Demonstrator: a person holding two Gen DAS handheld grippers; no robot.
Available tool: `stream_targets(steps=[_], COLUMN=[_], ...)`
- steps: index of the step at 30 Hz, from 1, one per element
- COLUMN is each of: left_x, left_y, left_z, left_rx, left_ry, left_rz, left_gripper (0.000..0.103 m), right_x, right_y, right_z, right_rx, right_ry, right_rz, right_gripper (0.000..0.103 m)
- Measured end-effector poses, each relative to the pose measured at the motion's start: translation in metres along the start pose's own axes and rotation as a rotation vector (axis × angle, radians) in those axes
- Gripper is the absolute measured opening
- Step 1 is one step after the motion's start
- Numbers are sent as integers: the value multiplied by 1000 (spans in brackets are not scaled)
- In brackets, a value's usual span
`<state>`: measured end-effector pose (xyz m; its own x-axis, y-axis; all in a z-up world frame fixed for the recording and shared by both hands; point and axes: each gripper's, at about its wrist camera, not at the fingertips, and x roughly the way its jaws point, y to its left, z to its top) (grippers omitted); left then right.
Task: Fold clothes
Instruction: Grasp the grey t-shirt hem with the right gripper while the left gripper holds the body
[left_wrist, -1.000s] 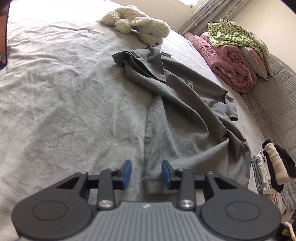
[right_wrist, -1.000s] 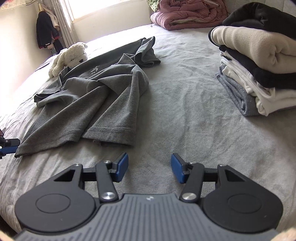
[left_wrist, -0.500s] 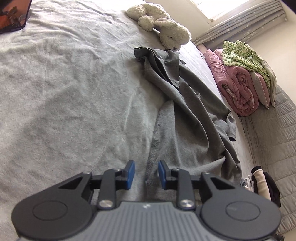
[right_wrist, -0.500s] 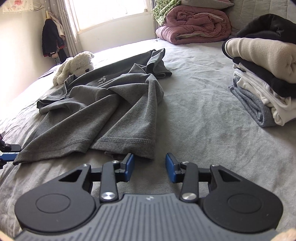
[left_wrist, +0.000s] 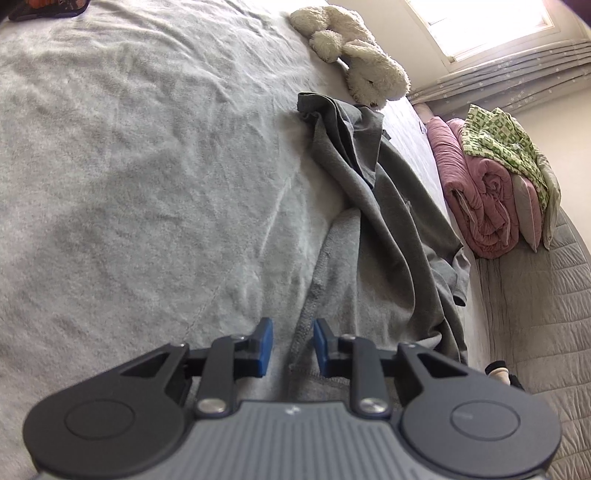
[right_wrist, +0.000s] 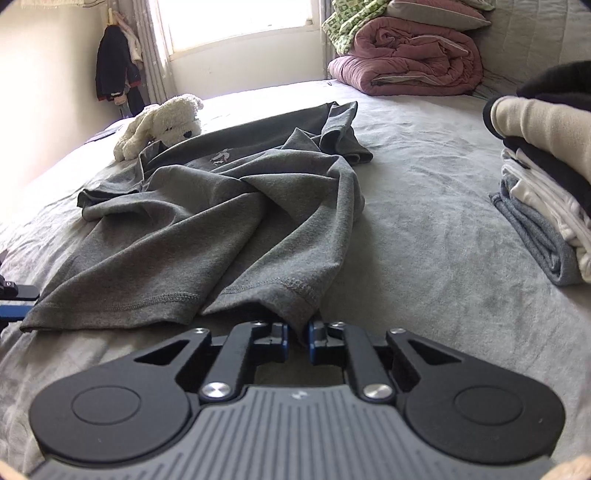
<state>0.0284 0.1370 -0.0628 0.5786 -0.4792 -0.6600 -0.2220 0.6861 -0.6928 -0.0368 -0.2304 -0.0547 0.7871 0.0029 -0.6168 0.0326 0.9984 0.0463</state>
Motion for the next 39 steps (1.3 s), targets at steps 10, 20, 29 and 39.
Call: stream_targets(steps=[10, 20, 29, 39], left_x=[9, -2, 13, 2], left_y=[-13, 9, -9, -33], left_z=[-5, 8, -2, -8], left_rx=[89, -40, 49, 197], left_ry=[9, 3, 30, -36], left_rz=[24, 0, 47, 176], left_gripper=[24, 24, 23, 3], right_x=[-14, 16, 14, 2], right_y=[-40, -70, -60, -54], right_z=[11, -6, -12, -8], right_rx=[-287, -373, -409, -452], right_ry=[-15, 67, 57, 61], right_rz=[-346, -424, -427, -397], right_gripper=[8, 8, 9, 8])
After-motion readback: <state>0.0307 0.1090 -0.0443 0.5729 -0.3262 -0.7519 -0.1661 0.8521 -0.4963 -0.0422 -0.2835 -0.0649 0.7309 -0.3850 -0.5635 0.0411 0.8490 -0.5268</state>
